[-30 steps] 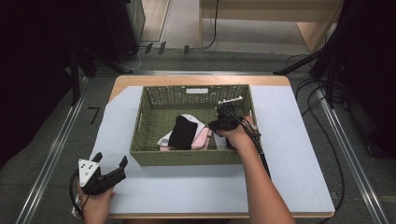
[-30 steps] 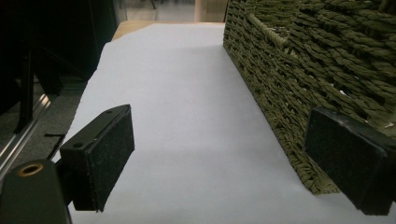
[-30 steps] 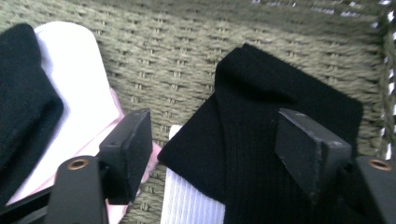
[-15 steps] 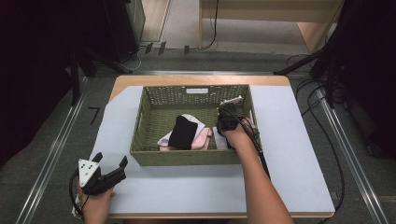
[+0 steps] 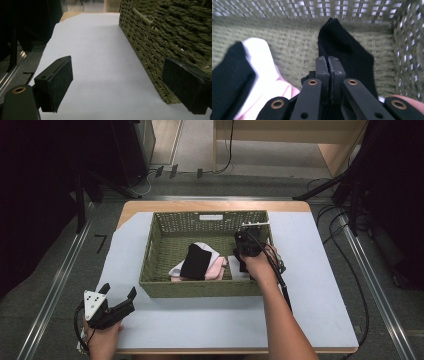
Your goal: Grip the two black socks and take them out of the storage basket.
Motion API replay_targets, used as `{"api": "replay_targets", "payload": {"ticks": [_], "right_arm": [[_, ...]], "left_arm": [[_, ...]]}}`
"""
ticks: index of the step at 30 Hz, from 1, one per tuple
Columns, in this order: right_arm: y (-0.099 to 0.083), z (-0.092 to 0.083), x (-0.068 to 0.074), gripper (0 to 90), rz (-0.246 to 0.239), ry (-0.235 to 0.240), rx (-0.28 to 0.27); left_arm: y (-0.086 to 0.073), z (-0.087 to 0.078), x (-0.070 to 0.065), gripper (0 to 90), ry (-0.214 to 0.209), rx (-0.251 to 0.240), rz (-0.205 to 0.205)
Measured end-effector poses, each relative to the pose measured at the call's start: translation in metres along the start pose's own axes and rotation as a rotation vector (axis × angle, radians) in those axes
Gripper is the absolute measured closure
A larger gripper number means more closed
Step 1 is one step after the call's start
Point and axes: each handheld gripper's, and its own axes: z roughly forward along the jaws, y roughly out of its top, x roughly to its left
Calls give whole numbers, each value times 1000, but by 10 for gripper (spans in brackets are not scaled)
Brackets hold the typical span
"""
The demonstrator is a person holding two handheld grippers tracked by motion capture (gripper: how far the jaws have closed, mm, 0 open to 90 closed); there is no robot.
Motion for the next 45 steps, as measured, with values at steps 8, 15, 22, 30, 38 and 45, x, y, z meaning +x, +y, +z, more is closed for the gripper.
{"api": "replay_targets", "payload": {"ticks": [8,15,22,30,38,45], "right_arm": [[-2,-20,0,888,-52,57,-220],[-5,-34,-1,889,-65,120,-361],[-8,-49,-1,889,-90,111,-527],[-4,-75,-15,889,-99,112,-684],[-2,-102,-38,888,-104,76,-828],[-4,-117,-68,888,-86,21,-856]], "left_arm": [[0,0,0,117,1,-1,3],[0,1,0,118,3,6,5],[1,1,0,119,0,17,3],[1,2,-1,119,3,19,13],[1,2,-1,120,3,19,14],[1,2,-2,120,3,18,14]]}}
